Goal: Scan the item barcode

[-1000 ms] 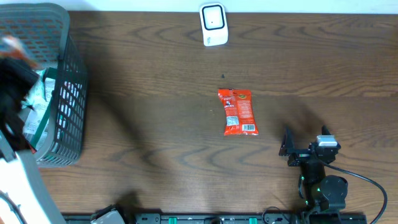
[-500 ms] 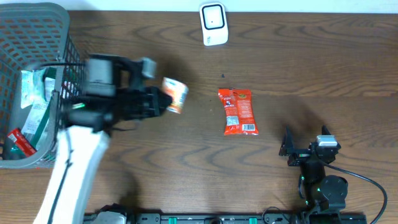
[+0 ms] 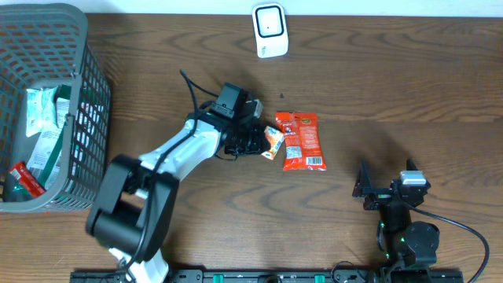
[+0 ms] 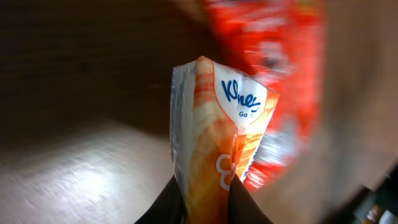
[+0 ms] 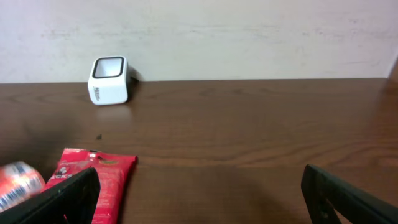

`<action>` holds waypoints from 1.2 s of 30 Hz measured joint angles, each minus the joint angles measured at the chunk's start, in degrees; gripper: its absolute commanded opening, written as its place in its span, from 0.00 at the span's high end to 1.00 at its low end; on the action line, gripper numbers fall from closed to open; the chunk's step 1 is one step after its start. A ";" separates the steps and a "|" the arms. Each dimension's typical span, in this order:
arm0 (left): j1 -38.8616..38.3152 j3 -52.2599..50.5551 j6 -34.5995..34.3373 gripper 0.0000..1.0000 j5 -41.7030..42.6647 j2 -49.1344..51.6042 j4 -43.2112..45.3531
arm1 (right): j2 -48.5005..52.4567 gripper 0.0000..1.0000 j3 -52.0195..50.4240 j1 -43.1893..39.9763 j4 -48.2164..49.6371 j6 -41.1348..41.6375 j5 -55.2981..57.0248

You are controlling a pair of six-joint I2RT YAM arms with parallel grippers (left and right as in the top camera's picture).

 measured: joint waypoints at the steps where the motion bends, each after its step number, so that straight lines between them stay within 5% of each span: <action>1: 0.00 -0.13 -0.63 0.93 -1.25 1.88 0.61 | 0.00 0.01 0.00 0.00 0.00 0.00 0.00; 26: -14.36 -0.22 -1.92 0.92 -10.05 4.55 12.04 | 0.00 0.01 0.00 0.00 0.00 0.00 0.00; 36: -9.14 -0.22 -5.33 0.92 -12.85 4.52 9.40 | 0.00 0.01 0.00 0.00 0.00 0.00 0.00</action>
